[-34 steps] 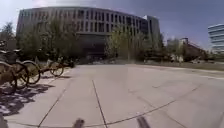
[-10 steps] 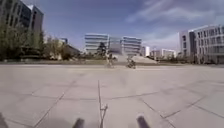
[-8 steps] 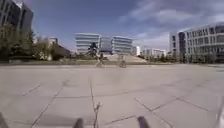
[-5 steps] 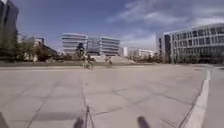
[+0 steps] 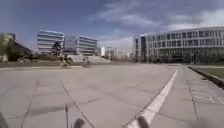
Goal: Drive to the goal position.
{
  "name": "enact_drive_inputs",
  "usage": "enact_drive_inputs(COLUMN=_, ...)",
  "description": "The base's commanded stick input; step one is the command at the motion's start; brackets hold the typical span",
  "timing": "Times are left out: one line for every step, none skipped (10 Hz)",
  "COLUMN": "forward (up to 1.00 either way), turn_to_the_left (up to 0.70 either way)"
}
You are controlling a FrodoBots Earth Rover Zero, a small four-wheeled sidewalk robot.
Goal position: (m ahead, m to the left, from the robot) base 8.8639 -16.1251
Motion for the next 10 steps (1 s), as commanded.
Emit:
enact_drive_inputs(forward=0.04, turn_to_the_left=0.00)
enact_drive_inputs(forward=0.01, turn_to_the_left=0.00)
enact_drive_inputs(forward=0.02, turn_to_the_left=0.00)
enact_drive_inputs(forward=0.01, turn_to_the_left=0.00)
enact_drive_inputs(forward=0.03, turn_to_the_left=0.00)
enact_drive_inputs(forward=0.01, turn_to_the_left=0.00)
enact_drive_inputs(forward=0.02, turn_to_the_left=0.00)
enact_drive_inputs(forward=0.05, turn_to_the_left=0.00)
enact_drive_inputs(forward=0.26, turn_to_the_left=0.00)
enact_drive_inputs(forward=0.67, turn_to_the_left=0.00)
